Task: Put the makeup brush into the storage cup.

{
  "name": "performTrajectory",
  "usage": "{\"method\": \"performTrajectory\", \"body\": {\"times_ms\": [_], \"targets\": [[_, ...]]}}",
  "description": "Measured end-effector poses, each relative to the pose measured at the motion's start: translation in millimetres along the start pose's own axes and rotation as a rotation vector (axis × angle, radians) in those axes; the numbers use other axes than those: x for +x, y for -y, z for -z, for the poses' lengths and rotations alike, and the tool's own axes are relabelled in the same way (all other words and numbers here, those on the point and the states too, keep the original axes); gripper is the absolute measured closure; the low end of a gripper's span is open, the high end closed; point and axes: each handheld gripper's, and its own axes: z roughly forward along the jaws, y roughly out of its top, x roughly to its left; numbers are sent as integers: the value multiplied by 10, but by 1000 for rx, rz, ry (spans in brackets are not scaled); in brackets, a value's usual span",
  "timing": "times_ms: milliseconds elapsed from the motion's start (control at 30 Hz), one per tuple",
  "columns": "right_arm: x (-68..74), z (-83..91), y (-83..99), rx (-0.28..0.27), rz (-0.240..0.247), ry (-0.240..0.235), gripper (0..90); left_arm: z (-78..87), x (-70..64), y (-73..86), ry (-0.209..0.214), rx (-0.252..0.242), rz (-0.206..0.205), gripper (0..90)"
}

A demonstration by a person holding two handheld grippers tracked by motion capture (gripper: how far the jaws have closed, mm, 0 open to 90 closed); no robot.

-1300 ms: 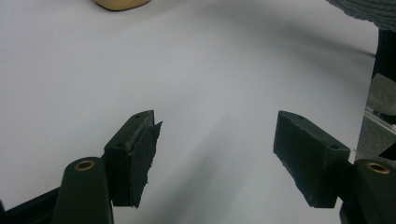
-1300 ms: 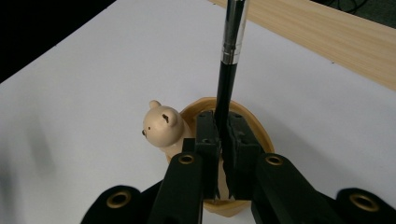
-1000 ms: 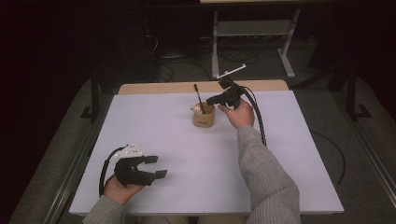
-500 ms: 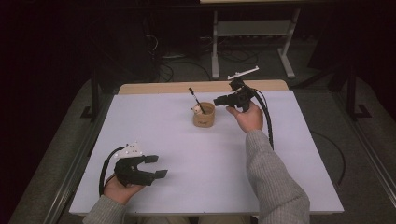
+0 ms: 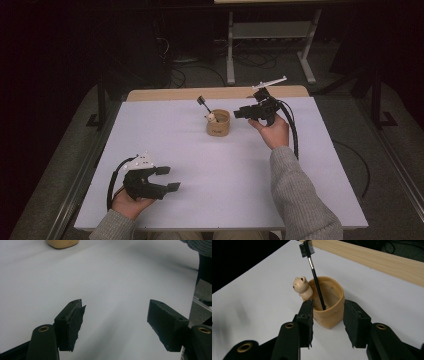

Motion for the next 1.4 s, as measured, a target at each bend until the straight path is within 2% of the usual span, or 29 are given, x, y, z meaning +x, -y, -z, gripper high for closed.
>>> {"method": "performTrajectory", "body": {"times_ms": [267, 433, 967, 1400], "targets": [[87, 49, 14, -21, 27, -2, 531, 40, 5, -13, -2, -14, 2, 278], [101, 94, 43, -30, 25, -5, 520, 33, 0, -13, -2, -12, -3, 278], [116, 231, 157, -27, 31, -1, 443, 40, 6, -9, -11, -16, 6, 274], [88, 332, 310, -29, 41, -4, 420, 46, 7, -14, -14, -17, 7, 271]]}}
